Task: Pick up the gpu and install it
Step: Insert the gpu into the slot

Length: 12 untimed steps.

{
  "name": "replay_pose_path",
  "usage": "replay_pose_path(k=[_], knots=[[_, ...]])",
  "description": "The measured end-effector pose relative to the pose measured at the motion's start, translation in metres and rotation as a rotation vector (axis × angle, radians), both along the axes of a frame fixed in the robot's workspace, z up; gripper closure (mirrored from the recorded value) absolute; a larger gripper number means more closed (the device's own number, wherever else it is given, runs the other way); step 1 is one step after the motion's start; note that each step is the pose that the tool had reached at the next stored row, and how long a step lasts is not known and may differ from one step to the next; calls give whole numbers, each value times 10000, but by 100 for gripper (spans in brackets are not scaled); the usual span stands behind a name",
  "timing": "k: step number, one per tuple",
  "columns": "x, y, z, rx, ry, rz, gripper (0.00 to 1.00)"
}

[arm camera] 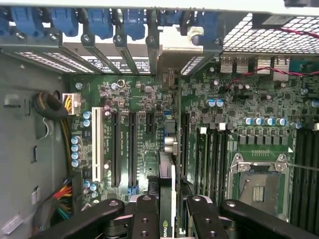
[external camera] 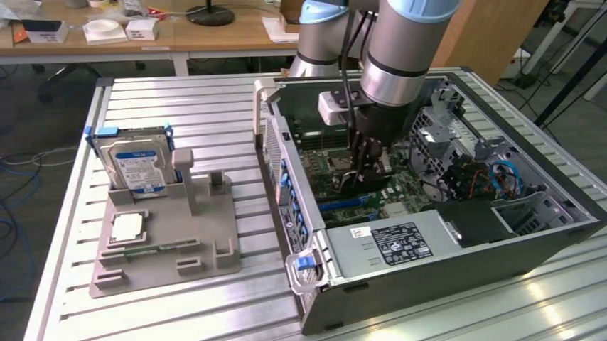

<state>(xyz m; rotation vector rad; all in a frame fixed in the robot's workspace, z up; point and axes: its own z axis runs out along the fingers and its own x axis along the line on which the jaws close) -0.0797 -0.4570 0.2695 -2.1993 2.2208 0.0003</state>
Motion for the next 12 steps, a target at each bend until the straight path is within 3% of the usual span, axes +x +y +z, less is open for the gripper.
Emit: replay_pose_path(k=[12], knots=[[-77,-3,-72,-53,-1,-1,74]])
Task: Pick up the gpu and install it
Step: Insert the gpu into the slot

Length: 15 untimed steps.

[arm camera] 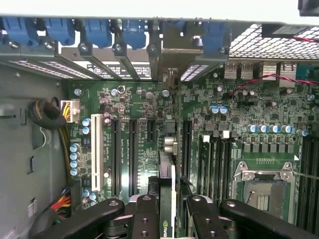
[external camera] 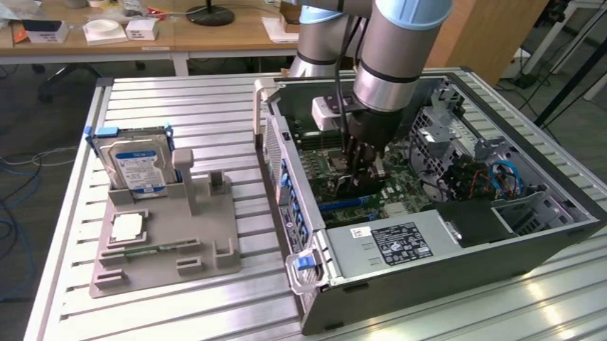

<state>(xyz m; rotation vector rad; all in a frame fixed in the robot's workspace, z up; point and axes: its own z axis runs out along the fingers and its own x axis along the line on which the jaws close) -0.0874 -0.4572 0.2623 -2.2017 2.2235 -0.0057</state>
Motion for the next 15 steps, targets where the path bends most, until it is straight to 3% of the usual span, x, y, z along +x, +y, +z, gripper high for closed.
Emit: replay_pose_path(k=[15], knots=[[-6,4,-110,-3,-3,1,74]])
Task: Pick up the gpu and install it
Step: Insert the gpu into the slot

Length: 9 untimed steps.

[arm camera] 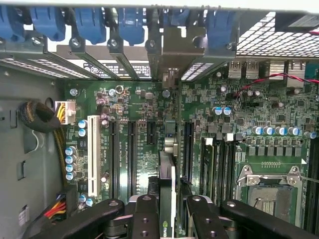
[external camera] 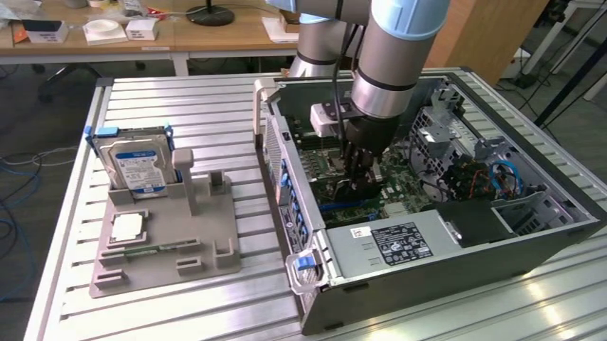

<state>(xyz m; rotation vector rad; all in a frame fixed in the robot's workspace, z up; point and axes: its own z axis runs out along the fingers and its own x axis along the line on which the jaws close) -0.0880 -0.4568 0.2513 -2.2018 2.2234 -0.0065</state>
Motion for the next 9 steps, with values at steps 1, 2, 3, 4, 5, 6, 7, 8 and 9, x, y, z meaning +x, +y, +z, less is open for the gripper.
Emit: replay_pose_path(k=[1,2,3,4,5,6,7,8,9], knots=[[0,0,0,1,0,0,74],[0,0,0,1,7,-1,74],[1,1,2,2,22,-1,74],[2,1,8,3,37,-1,74],[2,1,15,3,49,-3,74],[2,1,22,3,61,-2,74],[3,1,30,2,69,-2,74],[3,2,36,2,70,-2,74],[4,4,41,0,71,-1,74]])
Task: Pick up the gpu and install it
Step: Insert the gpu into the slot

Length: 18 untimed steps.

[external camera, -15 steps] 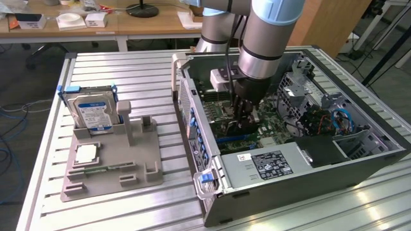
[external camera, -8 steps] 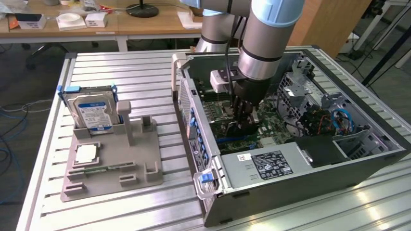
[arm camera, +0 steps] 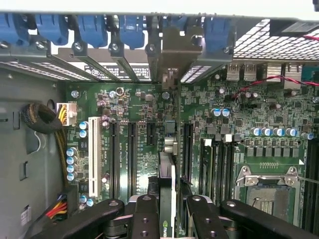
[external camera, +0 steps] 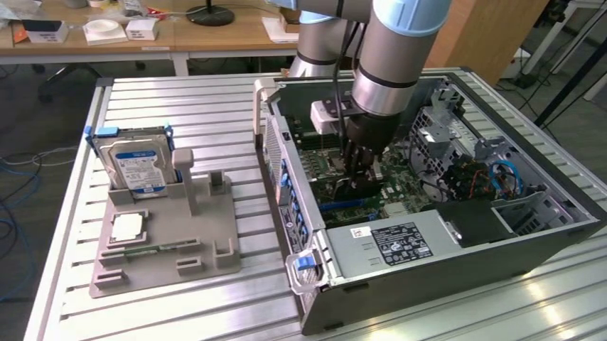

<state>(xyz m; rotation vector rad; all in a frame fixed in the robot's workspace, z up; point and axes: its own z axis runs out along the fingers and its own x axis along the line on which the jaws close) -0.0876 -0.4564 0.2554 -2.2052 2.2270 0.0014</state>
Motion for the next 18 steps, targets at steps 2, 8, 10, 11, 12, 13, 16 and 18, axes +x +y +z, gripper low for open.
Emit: replay_pose_path(k=[2,8,10,11,12,13,16,18], knots=[[0,3,18,-9,5,2,74],[9,4,21,-12,13,-2,74],[24,4,20,-10,11,0,74],[27,4,20,-11,12,0,74],[29,3,20,-12,13,0,74],[30,4,17,-10,11,0,74],[29,4,-5,-11,9,2,74],[26,3,-13,-13,8,0,74]])
